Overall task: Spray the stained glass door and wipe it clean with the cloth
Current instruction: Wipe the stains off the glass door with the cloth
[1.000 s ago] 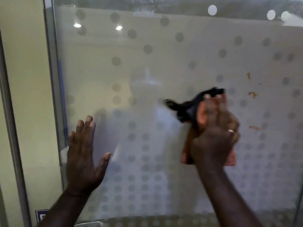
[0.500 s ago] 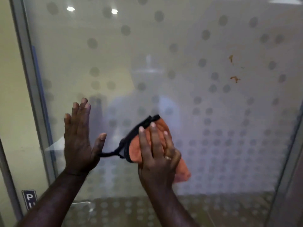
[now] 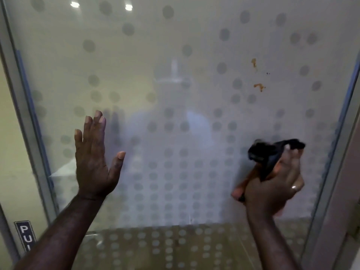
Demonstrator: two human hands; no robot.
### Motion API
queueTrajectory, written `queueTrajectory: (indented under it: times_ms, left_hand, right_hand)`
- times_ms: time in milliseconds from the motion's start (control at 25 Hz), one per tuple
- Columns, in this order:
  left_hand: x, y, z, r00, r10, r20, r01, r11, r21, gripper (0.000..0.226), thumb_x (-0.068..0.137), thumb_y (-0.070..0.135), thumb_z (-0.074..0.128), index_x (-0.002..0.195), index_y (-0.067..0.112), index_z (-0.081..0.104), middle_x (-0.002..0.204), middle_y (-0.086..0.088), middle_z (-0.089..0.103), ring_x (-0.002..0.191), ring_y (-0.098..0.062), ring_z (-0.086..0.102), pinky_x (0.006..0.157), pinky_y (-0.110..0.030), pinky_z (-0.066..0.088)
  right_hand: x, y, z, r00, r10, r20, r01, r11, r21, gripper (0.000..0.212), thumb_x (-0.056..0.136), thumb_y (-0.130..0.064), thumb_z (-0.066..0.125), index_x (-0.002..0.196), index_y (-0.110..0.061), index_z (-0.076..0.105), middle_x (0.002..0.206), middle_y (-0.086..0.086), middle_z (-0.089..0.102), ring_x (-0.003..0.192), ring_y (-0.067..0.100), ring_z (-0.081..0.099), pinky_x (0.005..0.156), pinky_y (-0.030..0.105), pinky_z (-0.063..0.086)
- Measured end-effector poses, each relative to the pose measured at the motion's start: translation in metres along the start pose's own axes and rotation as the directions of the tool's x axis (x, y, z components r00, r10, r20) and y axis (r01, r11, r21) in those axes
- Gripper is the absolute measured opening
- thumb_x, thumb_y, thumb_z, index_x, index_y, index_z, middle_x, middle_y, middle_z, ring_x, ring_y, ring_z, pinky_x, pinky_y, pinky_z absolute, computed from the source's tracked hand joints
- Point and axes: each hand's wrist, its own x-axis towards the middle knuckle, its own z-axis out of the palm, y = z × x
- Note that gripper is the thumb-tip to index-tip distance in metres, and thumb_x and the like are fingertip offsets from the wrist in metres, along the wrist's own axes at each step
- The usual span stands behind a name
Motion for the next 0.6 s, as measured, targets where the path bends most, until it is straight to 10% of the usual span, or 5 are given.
queueTrajectory:
  times_ms: [160,240,320,600]
  left_hand:
    - [0.000,0.001,0.001,1.000,-0.007,-0.015,0.008,1.000,0.015,0.066,0.100,0.050,0.031,0.156,0.018,0.014,0.165,0.009,0.011,0.153,-0.025,0.014,0.124,-0.044,0.006]
    - [0.001,0.002,0.001,1.000,-0.013,-0.021,0.014,1.000,0.010,0.066,0.100,0.050,0.030,0.156,0.019,0.013,0.165,0.010,0.011,0.153,-0.023,0.013,0.125,-0.042,0.004]
    - [0.001,0.003,0.000,0.999,-0.012,-0.035,0.012,1.000,0.006,0.066,0.100,0.051,0.030,0.156,0.020,0.013,0.165,0.010,0.011,0.153,-0.020,0.011,0.125,-0.039,0.002]
    - [0.020,0.009,0.006,0.996,-0.039,-0.084,0.037,0.999,-0.028,0.066,0.100,0.050,0.030,0.156,0.020,0.013,0.161,-0.005,0.022,0.153,-0.023,0.015,0.125,-0.040,0.003]
  right_hand:
    - [-0.095,-0.052,0.015,0.955,-0.200,0.219,0.214,0.976,-0.042,0.063,0.076,-0.021,0.051,0.138,-0.024,0.048,0.143,0.009,0.048,0.120,0.038,0.045,0.099,0.049,0.032]
    - [-0.132,-0.092,0.017,0.799,-0.446,0.403,0.479,0.878,0.022,0.055,0.082,-0.026,0.046,0.137,-0.036,0.049,0.142,0.000,0.051,0.124,0.032,0.048,0.093,0.045,0.035]
    - [-0.130,-0.120,0.023,0.723,-0.631,0.282,0.609,0.775,0.171,0.057,0.086,-0.023,0.049,0.141,-0.038,0.041,0.148,-0.004,0.045,0.127,0.029,0.046,0.089,0.042,0.036]
    - [0.120,-0.082,0.008,0.953,-0.303,0.017,0.303,0.953,0.003,0.067,0.082,-0.015,0.060,0.144,-0.032,0.040,0.152,-0.001,0.039,0.125,0.034,0.041,0.096,0.046,0.036]
